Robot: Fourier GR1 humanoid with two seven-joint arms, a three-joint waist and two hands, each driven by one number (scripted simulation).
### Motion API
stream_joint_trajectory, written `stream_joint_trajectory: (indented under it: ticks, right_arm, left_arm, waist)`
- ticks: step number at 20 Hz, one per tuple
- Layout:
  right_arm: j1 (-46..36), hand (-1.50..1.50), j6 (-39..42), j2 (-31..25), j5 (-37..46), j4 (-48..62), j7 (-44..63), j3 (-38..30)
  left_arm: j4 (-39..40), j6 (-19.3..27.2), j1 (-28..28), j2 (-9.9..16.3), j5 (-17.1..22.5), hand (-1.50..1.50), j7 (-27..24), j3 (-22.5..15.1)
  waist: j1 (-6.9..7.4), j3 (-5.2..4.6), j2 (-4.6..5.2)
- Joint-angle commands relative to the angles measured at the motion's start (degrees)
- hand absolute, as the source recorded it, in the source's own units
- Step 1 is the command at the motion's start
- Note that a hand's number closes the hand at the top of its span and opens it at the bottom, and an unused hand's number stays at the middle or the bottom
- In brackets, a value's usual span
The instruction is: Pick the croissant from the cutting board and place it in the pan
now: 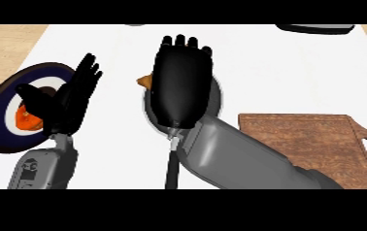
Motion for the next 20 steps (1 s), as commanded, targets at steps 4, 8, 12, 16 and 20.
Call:
stream_joint_trajectory:
  ticks: [4, 8, 12, 16, 20]
  right_arm:
    - [0.8, 1.50, -13.1, 0.8, -1.5, 10.3, 5.3, -1.1]
    - [1.7, 1.50, -20.5, 0.8, -4.3, 15.0, -1.2, -2.1]
    - [3.1, 1.50, -28.4, 0.8, -7.6, 23.8, -5.3, 0.2]
    - [0.1, 1.50, -31.5, 0.8, -11.1, 33.0, -7.3, -0.5]
    - [6.1, -1.50, -35.2, 0.8, -14.9, 32.1, -3.7, -4.6]
  left_arm:
    - [-1.9, 1.1, 0.8, 0.0, -0.2, 0.00, 1.6, 0.6]
    - [-0.3, 2.1, -0.1, -0.7, -1.1, 0.00, 0.7, 0.6]
    - [-1.1, 2.1, 2.0, -1.7, -1.9, 0.00, -2.4, -0.2]
    - [-0.5, 0.4, 0.6, 0.3, 0.2, 0.00, -0.3, 2.1]
    - [-2.2, 0.6, 2.1, 0.4, -0.4, 0.00, -0.3, 1.7]
  waist:
    - [-2.33, 0.13, 0.14]
    - [-2.79, 0.15, 0.27]
    - [-2.14, 0.13, 0.38]
    - [-2.18, 0.13, 0.40]
    - [-2.32, 0.19, 0.27]
